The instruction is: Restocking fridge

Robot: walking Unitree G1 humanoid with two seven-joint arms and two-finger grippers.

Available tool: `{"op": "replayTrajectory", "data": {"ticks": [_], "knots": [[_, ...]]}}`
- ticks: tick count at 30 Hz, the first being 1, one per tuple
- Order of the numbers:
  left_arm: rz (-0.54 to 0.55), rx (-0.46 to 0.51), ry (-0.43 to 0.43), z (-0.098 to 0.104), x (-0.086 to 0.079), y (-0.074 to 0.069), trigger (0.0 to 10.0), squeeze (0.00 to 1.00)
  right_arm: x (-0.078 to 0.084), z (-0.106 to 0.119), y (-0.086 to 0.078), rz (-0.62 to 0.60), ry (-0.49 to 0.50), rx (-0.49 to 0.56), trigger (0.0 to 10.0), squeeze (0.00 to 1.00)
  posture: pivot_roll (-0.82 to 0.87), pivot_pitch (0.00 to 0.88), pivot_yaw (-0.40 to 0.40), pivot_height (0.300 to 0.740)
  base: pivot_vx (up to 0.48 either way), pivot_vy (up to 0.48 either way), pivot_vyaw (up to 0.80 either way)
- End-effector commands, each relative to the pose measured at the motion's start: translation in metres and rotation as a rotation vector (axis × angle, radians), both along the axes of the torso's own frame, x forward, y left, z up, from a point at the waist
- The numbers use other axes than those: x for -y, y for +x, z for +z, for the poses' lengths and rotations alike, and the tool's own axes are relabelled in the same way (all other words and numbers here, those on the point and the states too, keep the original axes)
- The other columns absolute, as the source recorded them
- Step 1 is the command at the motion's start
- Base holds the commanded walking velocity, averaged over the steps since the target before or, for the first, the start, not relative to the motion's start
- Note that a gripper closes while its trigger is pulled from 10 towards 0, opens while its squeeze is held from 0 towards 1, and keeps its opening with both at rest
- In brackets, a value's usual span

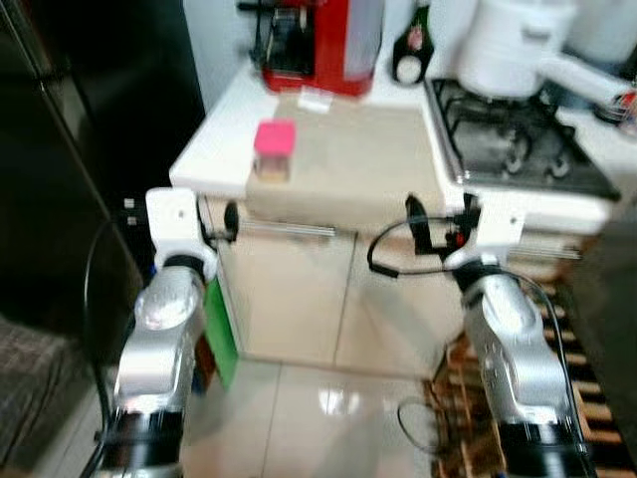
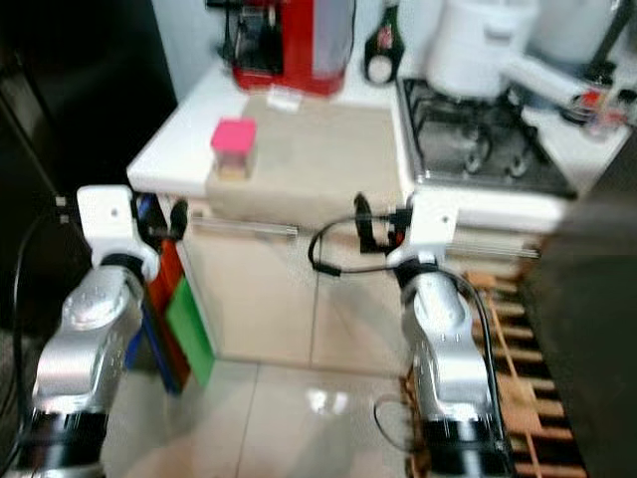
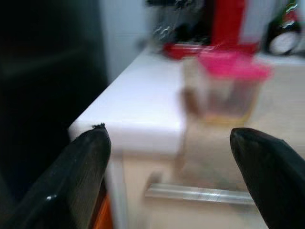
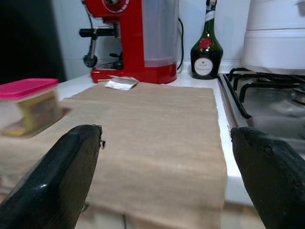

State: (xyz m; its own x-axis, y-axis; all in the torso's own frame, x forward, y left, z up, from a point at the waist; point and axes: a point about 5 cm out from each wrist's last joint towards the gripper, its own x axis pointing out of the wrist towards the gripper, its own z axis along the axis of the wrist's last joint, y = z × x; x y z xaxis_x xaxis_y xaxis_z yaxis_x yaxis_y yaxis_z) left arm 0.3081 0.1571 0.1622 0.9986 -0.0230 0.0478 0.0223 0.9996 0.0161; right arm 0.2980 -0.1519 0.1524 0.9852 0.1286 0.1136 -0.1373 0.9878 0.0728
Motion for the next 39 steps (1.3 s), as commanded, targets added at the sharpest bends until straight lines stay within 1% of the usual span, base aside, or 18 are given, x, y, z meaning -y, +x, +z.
{"op": "replayTrajectory", "data": {"ticks": [1,4,6,8,10,13,14,16,18,20,23,24,25,26,27,31,35,39], "knots": [[-0.098,0.076,0.004,0.019,0.018,0.003,10.0,0.0,0.007,0.002,-0.001,-0.028,-0.01,0.002,10.0,0.0,-0.04,0.0,0.01,0.74,0.48,0.0,0.0],[-0.266,0.135,0.026,0.043,0.038,0.009,10.0,0.0,0.007,0.003,-0.002,-0.029,-0.014,0.01,10.0,0.0,-0.05,0.0,0.012,0.74,0.48,0.0,0.0],[-0.322,0.137,0.029,0.045,0.044,0.008,10.0,0.0,0.008,0.002,-0.002,-0.035,-0.018,0.006,10.0,0.0,-0.05,0.0,0.016,0.74,0.48,0.0,0.0],[-0.329,0.143,0.058,0.046,0.047,0.007,10.0,0.0,0.009,0.001,-0.003,-0.041,-0.013,0.007,10.0,0.0,-0.05,0.0,0.019,0.74,0.24,0.0,0.0],[-0.33,0.152,0.038,0.049,0.048,0.007,10.0,0.0,0.009,0.002,-0.003,-0.048,-0.01,0.011,10.0,0.0,-0.05,0.0,0.021,0.74,0.0,0.0,0.0],[-0.354,0.2,0.033,0.065,0.055,0.006,10.0,0.0,0.008,0.0,-0.005,-0.051,-0.007,0.009,10.0,0.0,-0.05,0.0,0.023,0.74,0.0,0.0,0.0],[-0.354,0.2,0.033,0.065,0.055,0.006,10.0,0.0,0.008,0.0,-0.005,-0.051,-0.007,0.009,10.0,0.0,-0.05,0.0,0.023,0.74,0.0,0.0,0.0],[-0.353,0.247,0.025,0.087,0.06,0.008,10.0,0.0,0.006,-0.002,-0.006,-0.048,-0.003,0.002,10.0,0.0,-0.05,0.0,0.023,0.74,0.0,0.0,0.0],[-0.359,0.243,0.02,0.09,0.061,0.01,10.0,0.0,0.006,-0.002,-0.006,-0.047,-0.002,0.001,10.0,0.0,-0.05,0.0,0.023,0.74,0.0,0.0,0.0],[-0.361,0.221,-0.001,0.089,0.063,0.012,10.0,0.0,0.006,-0.002,-0.005,-0.046,-0.003,0.0,10.0,0.0,-0.05,0.0,0.024,0.74,0.0,0.0,0.0],[-0.367,0.169,-0.065,0.085,0.065,0.013,10.0,0.0,0.006,-0.002,-0.006,-0.047,-0.003,-0.001,10.0,0.0,-0.06,0.0,0.025,0.74,0.0,0.0,0.0],[-0.367,0.169,-0.065,0.085,0.065,0.013,10.0,0.0,0.006,-0.002,-0.006,-0.047,-0.003,-0.001,10.0,0.0,-0.06,0.0,0.025,0.74,0.0,0.0,0.0],[-0.35,0.109,-0.116,0.078,0.068,0.015,10.0,0.0,0.007,-0.003,-0.007,-0.049,-0.006,-0.003,10.0,0.0,-0.06,0.0,0.023,0.74,0.0,0.0,0.0],[-0.334,0.071,-0.13,0.074,0.068,0.016,10.0,0.0,0.007,-0.004,-0.008,-0.05,-0.008,-0.006,10.0,0.0,-0.07,0.0,0.02,0.74,0.0,0.0,0.0],[-0.334,0.071,-0.13,0.074,0.068,0.016,10.0,0.0,0.007,-0.004,-0.008,-0.05,-0.008,-0.006,10.0,0.0,-0.07,0.0,0.02,0.74,0.0,0.0,0.0],[-0.269,0.0,-0.14,0.063,0.07,0.016,10.0,0.0,0.008,-0.006,-0.01,-0.044,-0.018,-0.016,10.0,0.0,-0.07,0.0,0.007,0.74,0.0,0.0,0.0],[-0.286,0.013,-0.148,0.065,0.078,0.011,10.0,0.0,0.007,-0.004,-0.011,-0.021,-0.043,-0.019,10.0,0.0,-0.08,0.0,-0.013,0.74,0.0,0.0,0.0],[-0.283,0.005,-0.118,0.06,0.079,0.006,10.0,0.0,0.01,-0.003,-0.01,-0.019,-0.054,-0.019,10.0,0.0,-0.08,0.0,-0.022,0.74,0.0,0.0,0.0]]}}
